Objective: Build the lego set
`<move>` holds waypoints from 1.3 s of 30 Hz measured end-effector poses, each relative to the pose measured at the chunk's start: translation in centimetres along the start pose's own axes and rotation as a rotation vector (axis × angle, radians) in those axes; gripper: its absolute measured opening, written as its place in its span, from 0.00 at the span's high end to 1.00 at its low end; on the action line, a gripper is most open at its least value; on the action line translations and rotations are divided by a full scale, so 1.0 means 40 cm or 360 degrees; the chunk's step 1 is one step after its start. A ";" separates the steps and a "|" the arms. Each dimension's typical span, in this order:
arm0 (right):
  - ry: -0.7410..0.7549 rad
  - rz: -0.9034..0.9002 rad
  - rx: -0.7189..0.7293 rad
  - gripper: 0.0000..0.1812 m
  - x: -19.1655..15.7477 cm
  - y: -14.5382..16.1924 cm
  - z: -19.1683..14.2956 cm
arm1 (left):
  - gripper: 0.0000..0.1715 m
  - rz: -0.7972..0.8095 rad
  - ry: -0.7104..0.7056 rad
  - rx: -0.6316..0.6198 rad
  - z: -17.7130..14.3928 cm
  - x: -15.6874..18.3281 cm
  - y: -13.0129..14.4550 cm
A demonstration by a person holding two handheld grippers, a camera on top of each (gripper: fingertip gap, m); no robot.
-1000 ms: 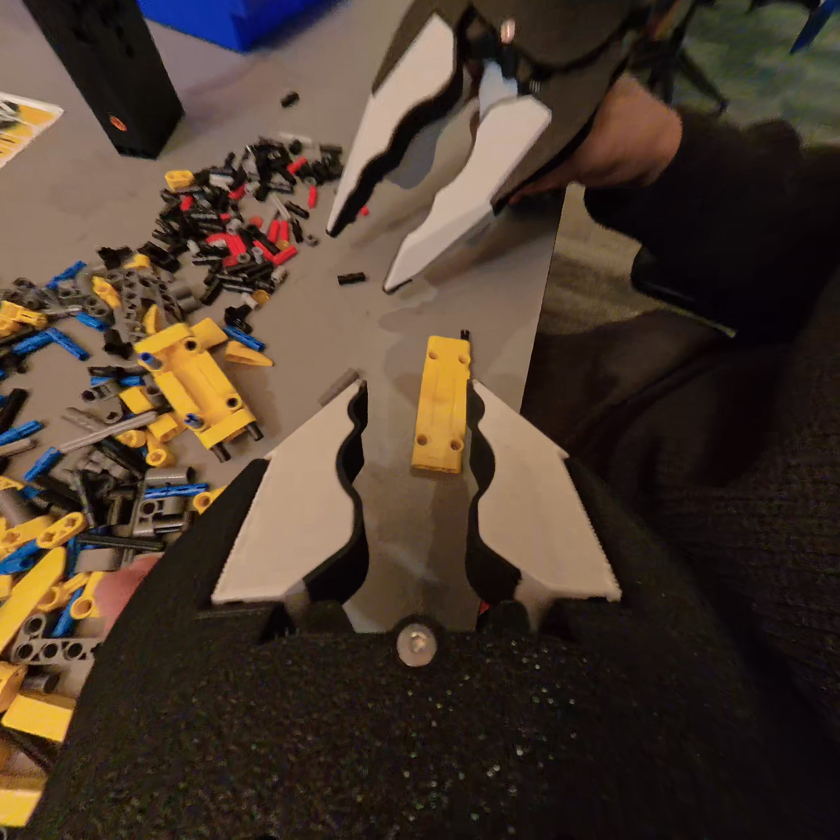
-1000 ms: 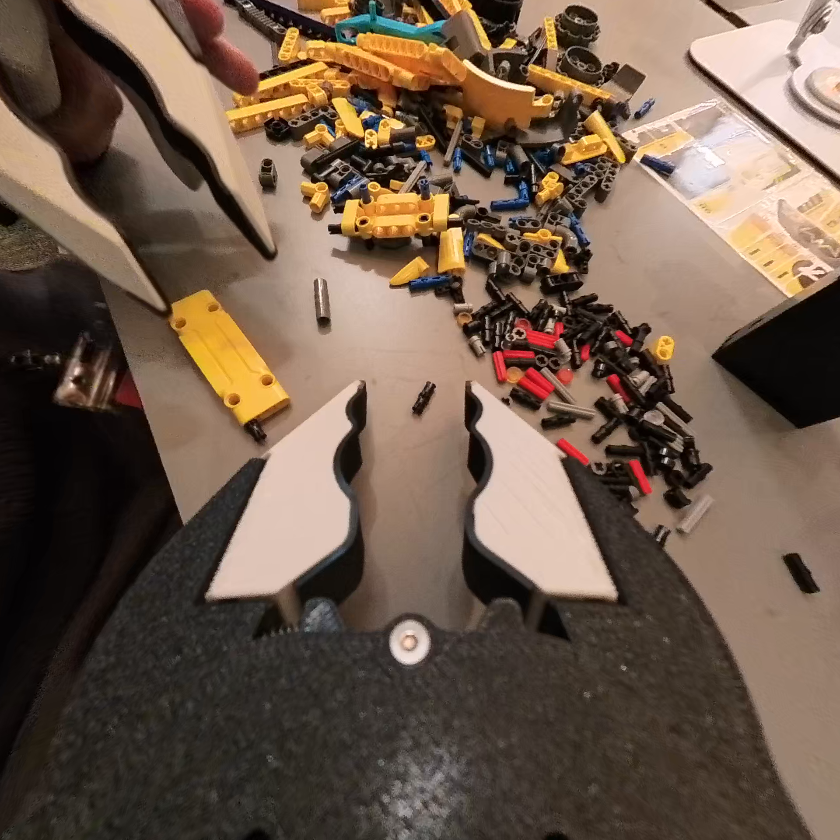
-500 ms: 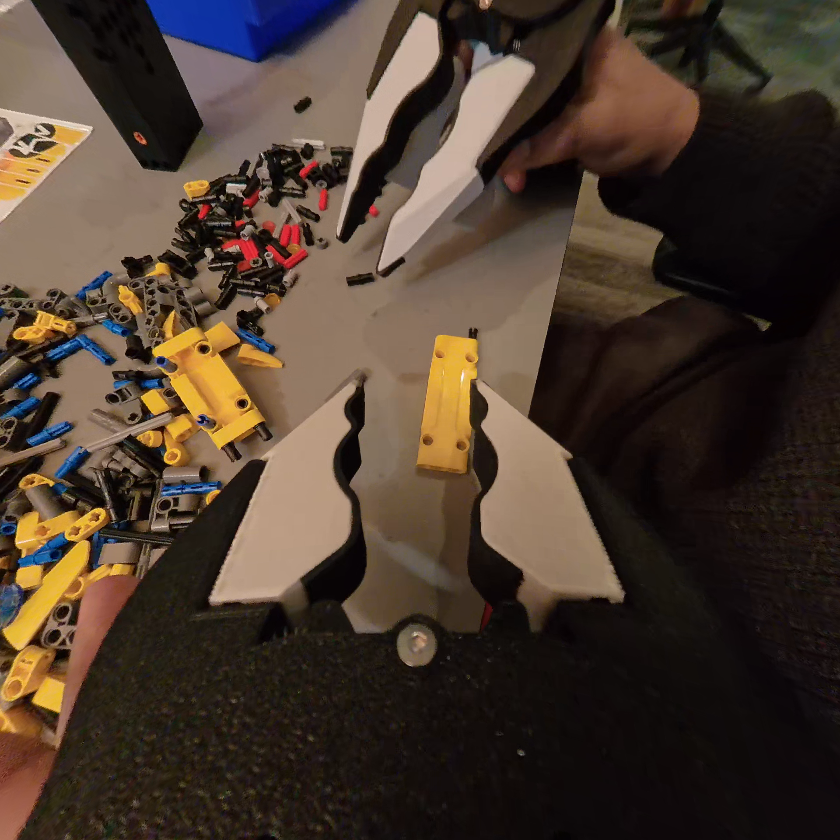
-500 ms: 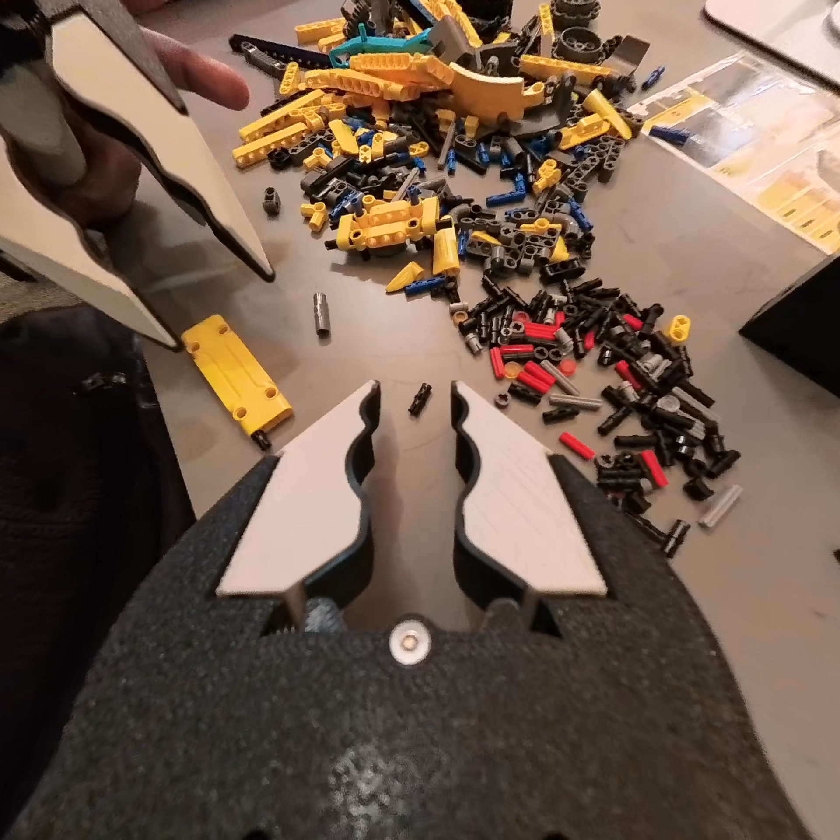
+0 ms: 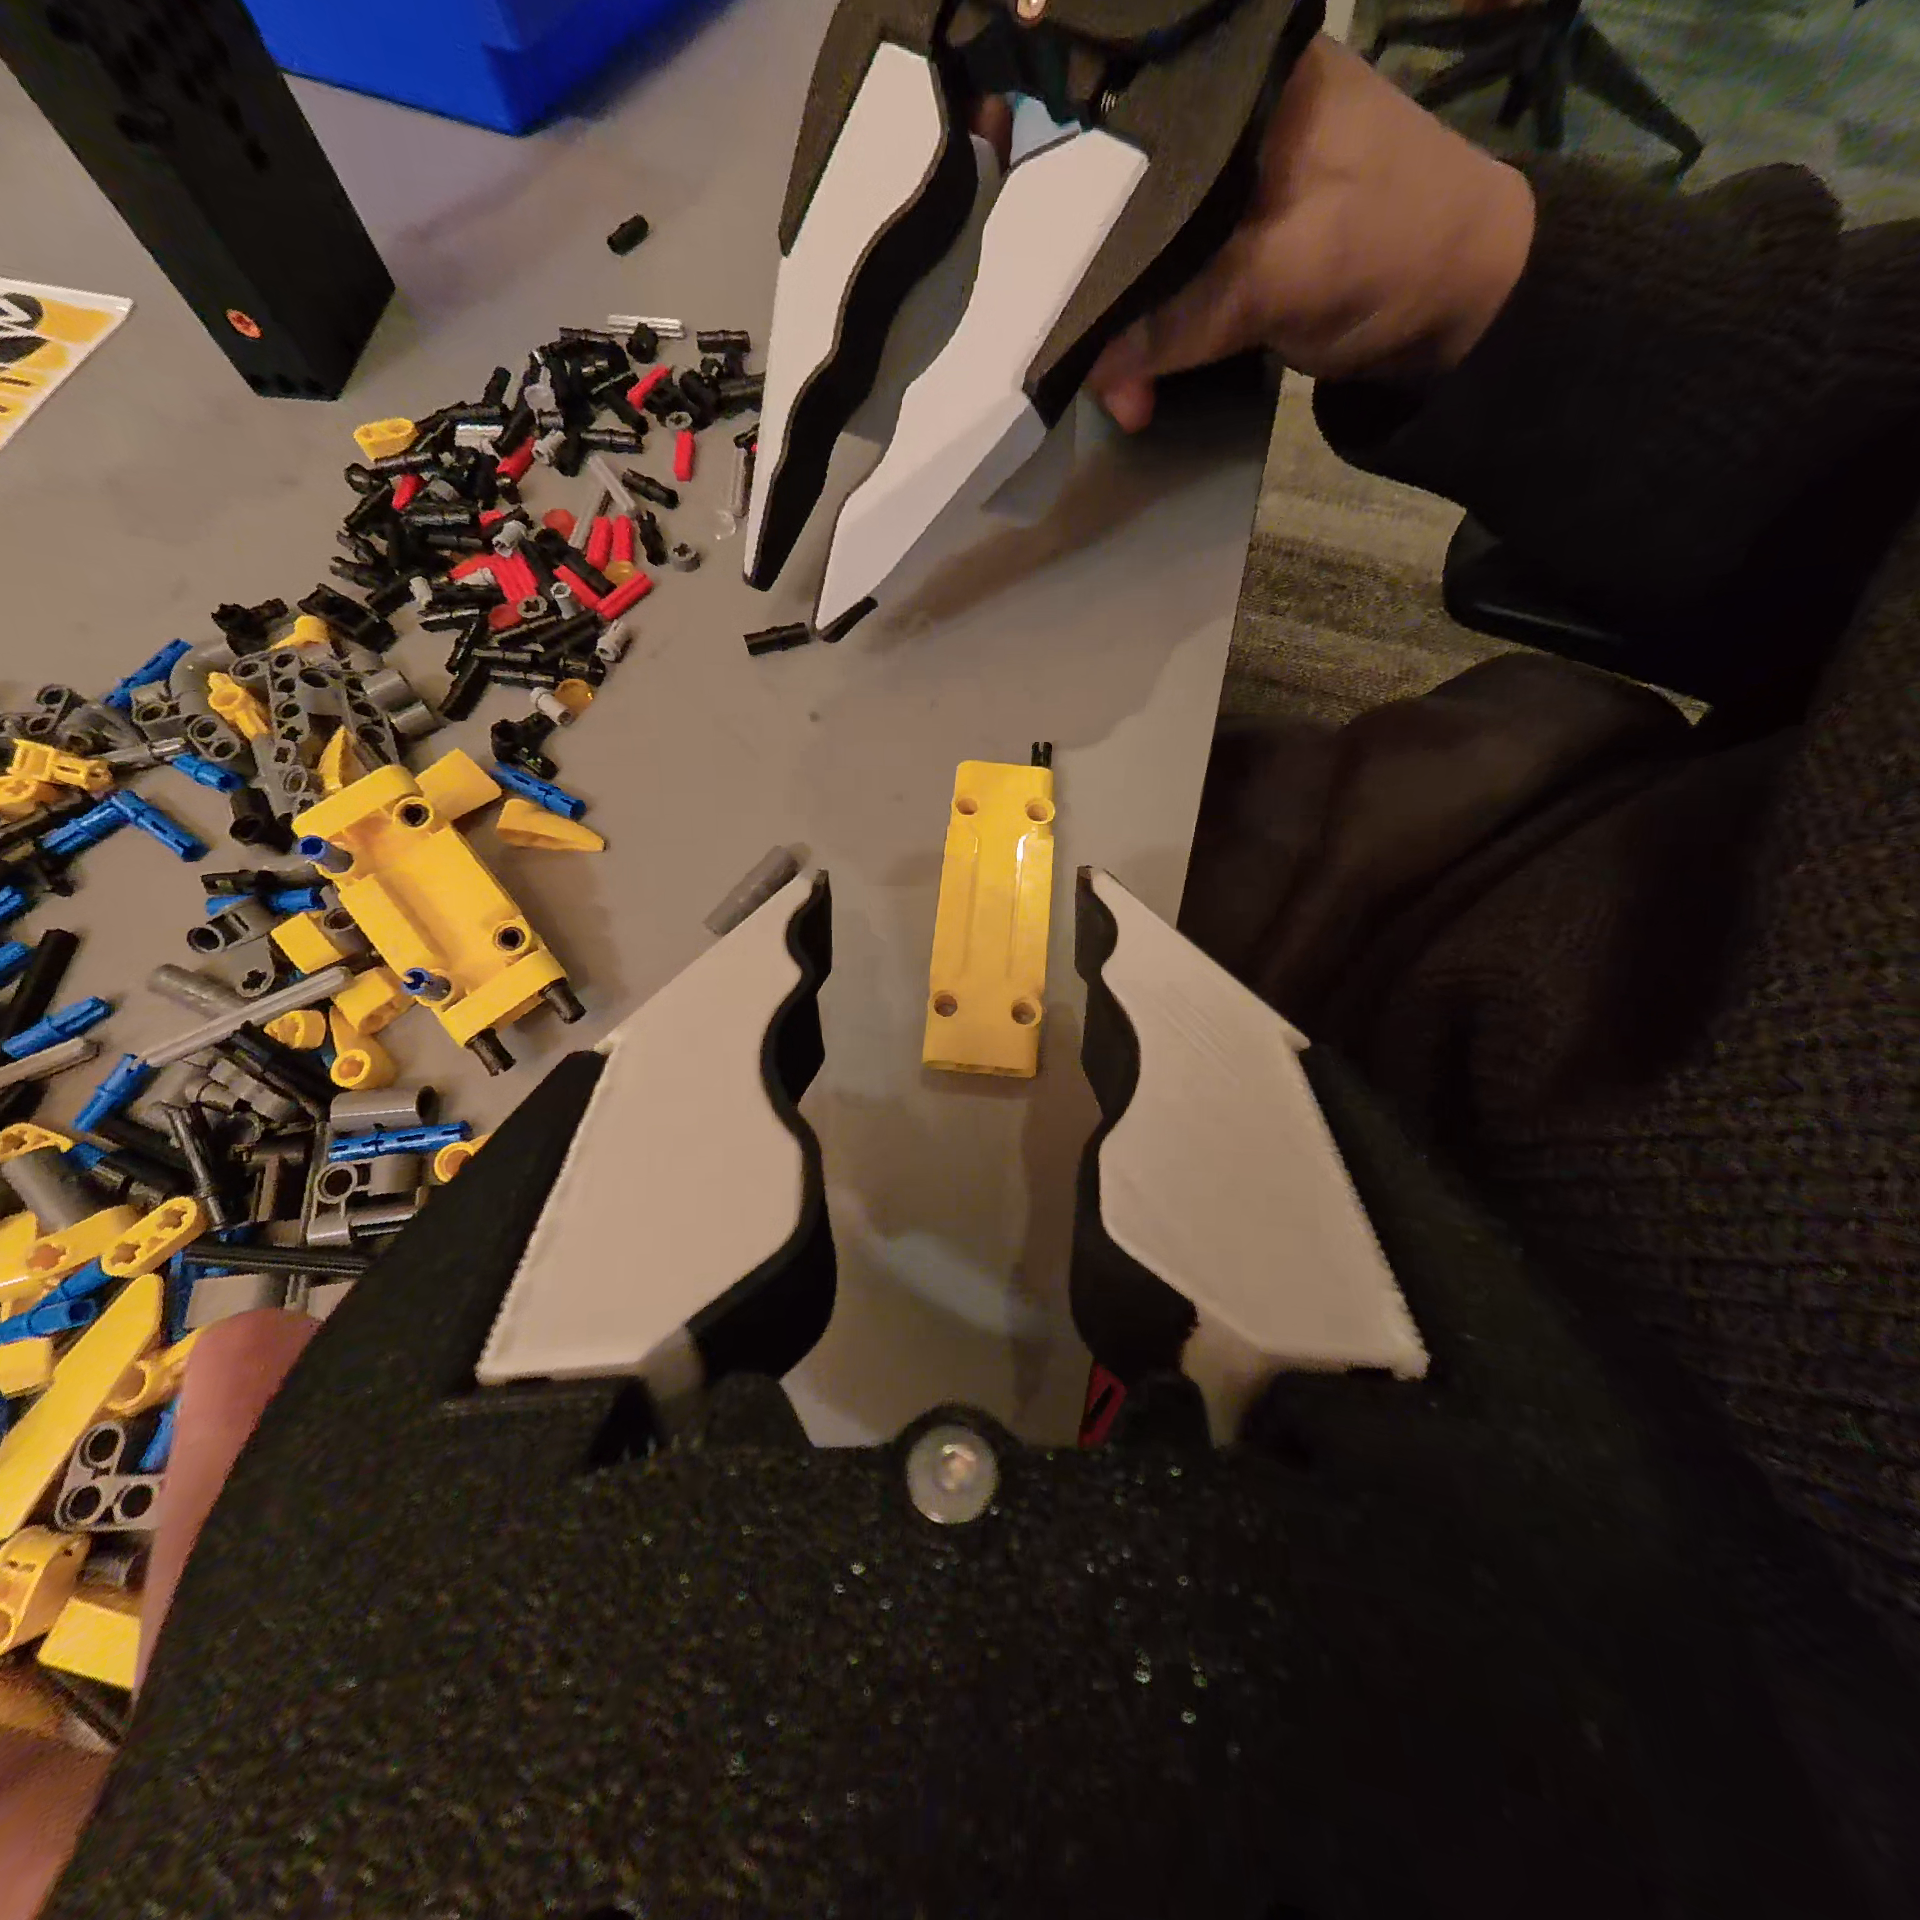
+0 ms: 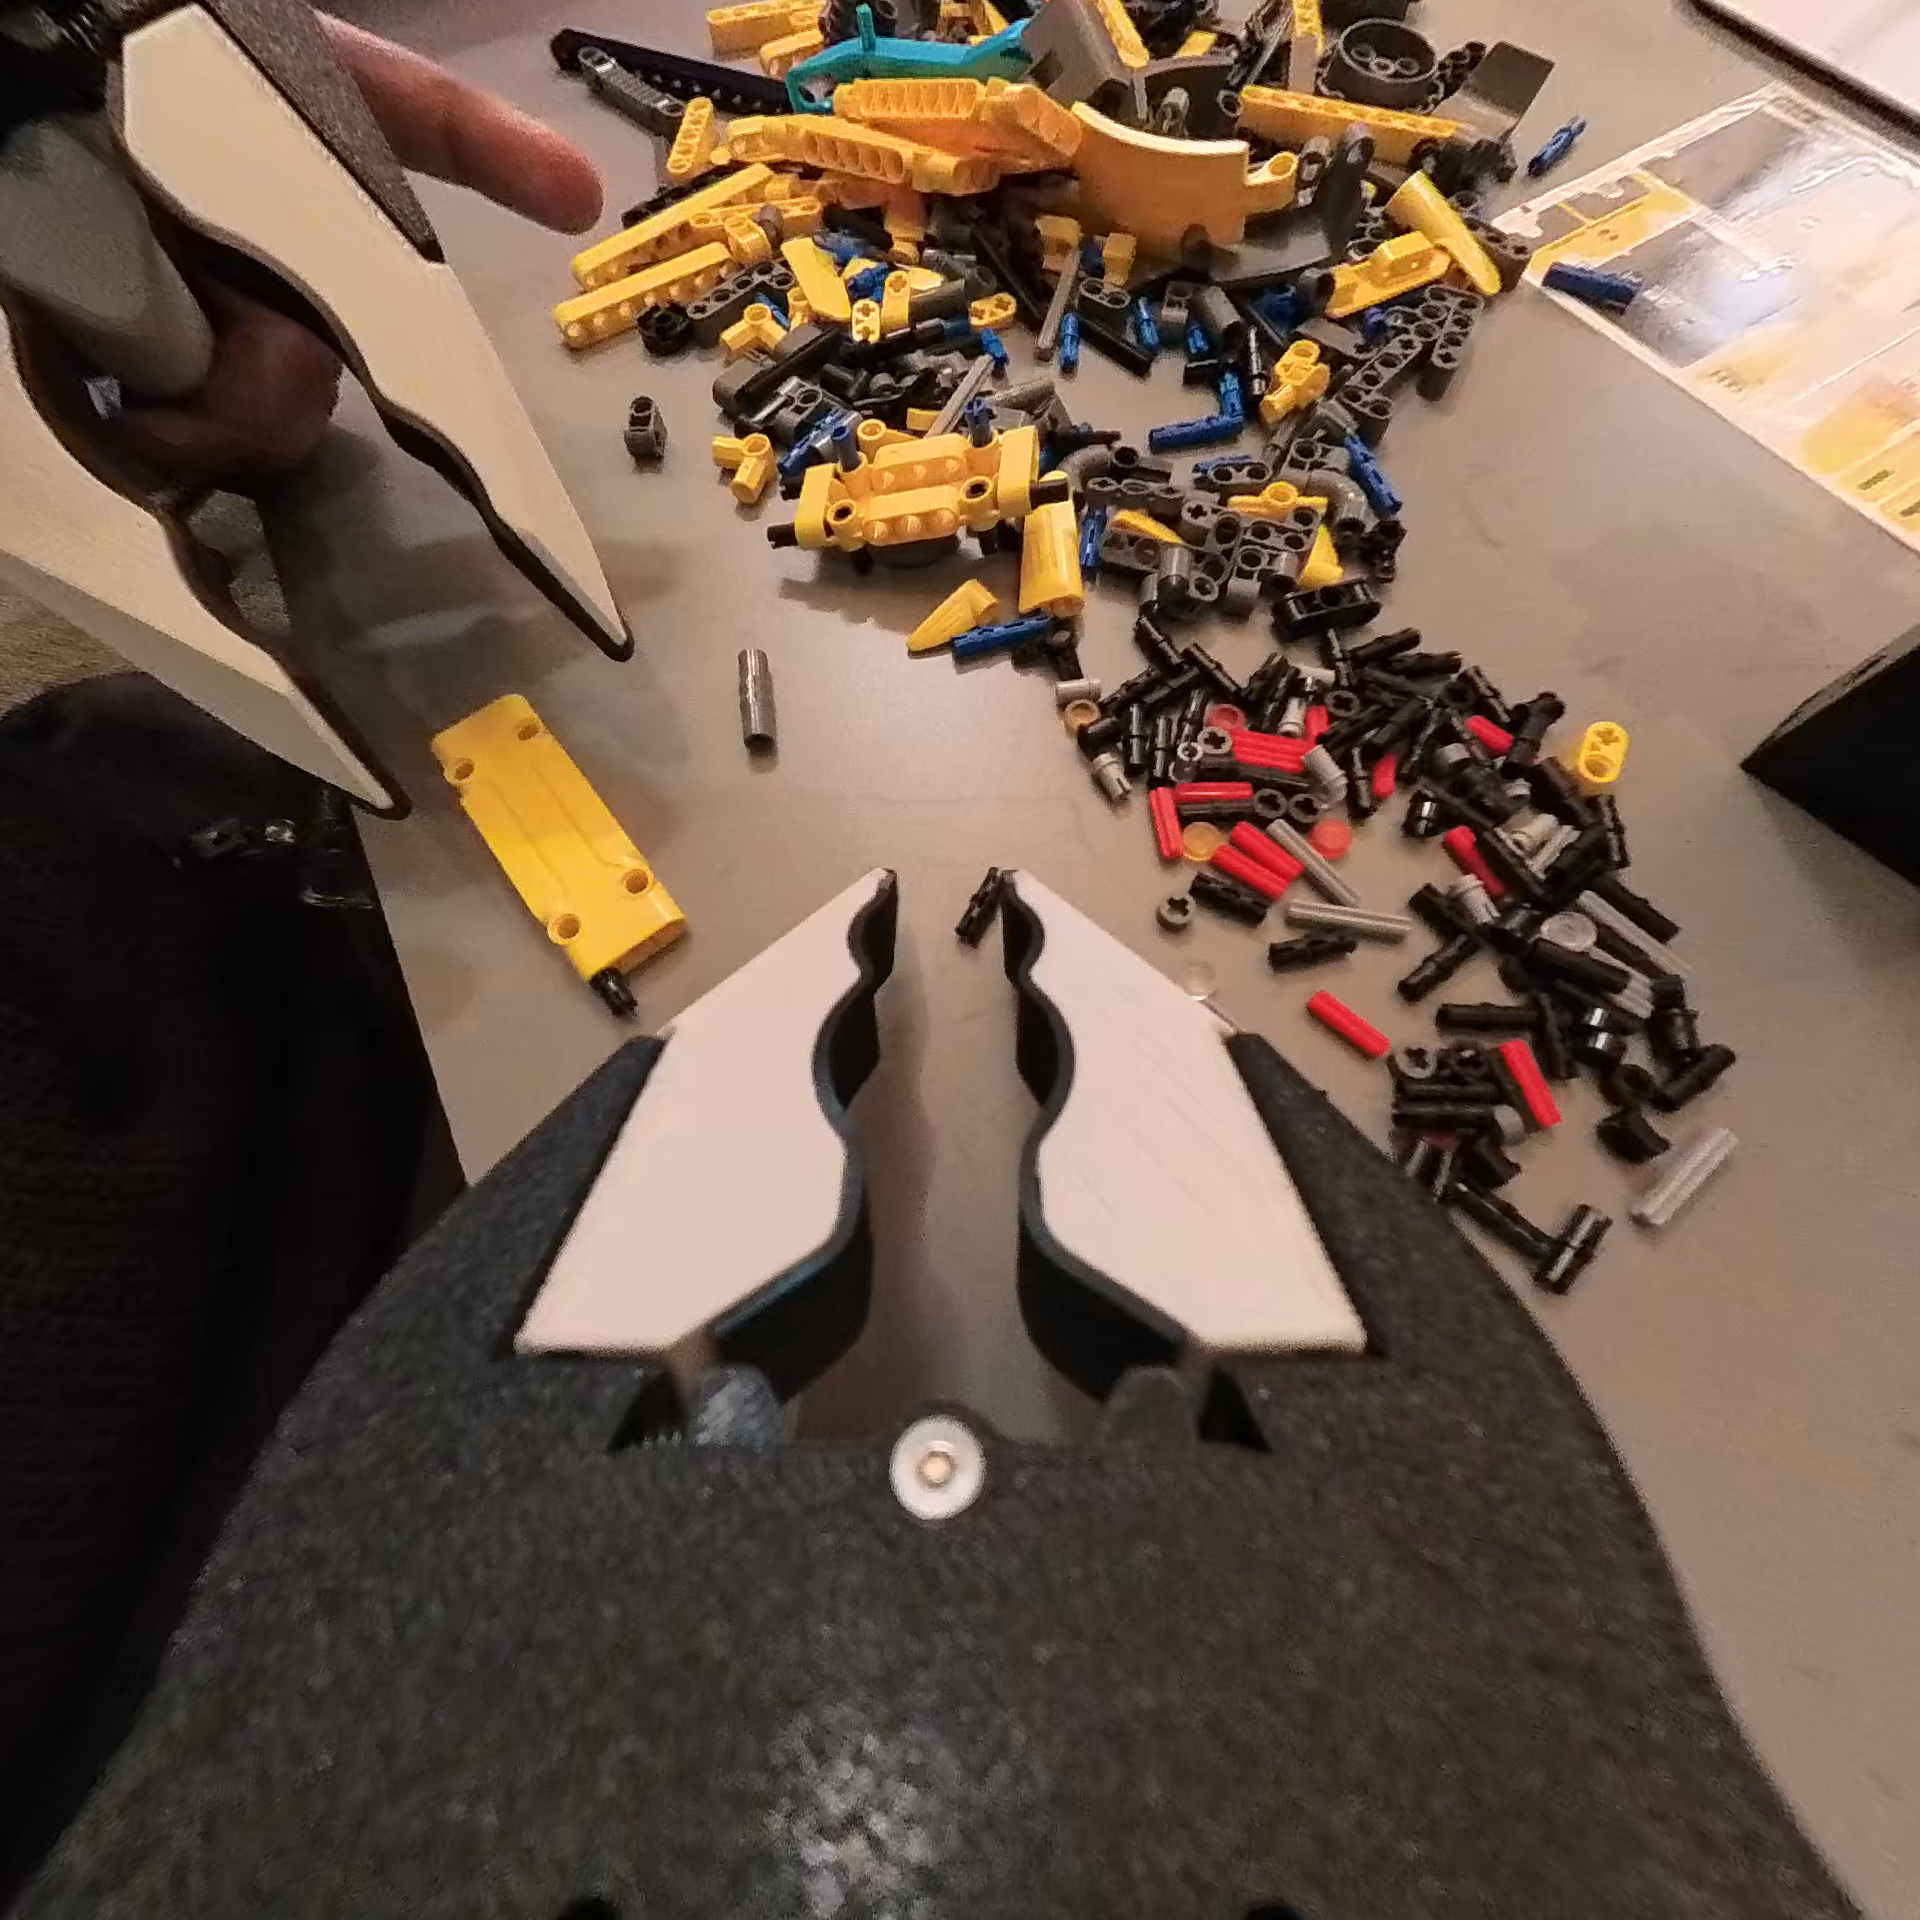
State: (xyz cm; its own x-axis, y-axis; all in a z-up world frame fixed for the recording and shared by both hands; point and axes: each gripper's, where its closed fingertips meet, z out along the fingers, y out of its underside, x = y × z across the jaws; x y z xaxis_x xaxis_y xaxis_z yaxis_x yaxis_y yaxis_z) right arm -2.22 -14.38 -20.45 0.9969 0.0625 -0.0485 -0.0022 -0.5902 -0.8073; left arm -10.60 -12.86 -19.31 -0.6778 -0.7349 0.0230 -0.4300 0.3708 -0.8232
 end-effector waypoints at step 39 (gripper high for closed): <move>-0.0044 0.0090 0.0113 0.89 0.009 -0.021 -0.021 | 0.74 -0.0541 -0.0731 -0.0178 0.033 -0.293 0.027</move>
State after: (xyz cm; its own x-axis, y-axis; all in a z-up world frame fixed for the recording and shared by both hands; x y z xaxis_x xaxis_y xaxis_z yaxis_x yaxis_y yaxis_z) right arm -1.81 -14.53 -19.31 0.9924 0.0533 -0.1107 -0.0652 -0.5350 -0.8424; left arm -2.33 -4.60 -21.23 -0.1734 -0.9848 0.0066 -0.6553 0.1103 -0.7473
